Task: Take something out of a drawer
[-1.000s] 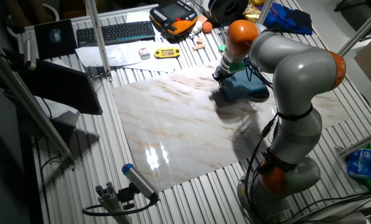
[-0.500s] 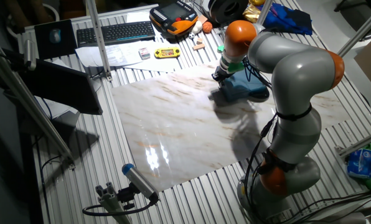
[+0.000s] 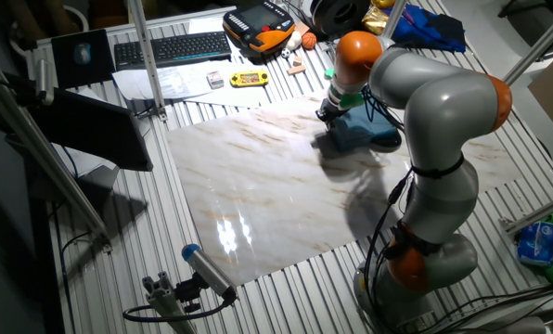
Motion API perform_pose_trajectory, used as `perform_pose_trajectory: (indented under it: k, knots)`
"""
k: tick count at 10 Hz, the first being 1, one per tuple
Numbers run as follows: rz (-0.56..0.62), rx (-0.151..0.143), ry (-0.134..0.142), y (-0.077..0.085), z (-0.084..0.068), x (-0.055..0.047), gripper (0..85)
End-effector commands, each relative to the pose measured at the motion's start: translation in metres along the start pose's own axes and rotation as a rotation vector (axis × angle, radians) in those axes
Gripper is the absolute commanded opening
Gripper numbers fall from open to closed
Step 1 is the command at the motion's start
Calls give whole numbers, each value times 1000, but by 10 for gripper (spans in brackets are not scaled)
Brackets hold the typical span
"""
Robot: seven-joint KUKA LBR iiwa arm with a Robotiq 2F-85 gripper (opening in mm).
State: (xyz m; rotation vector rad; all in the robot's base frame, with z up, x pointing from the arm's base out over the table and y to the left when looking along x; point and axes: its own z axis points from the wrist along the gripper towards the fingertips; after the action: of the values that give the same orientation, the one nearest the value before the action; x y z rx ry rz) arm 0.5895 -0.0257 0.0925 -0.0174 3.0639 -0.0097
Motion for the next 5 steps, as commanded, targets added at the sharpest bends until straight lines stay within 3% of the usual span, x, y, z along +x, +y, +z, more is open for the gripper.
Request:
perform_pose_trajectory:
  k: [1,5]
  knots:
    - [0,2,-1,-1,2,0,170]
    - [-4,25,-8,-4,3,1,170]
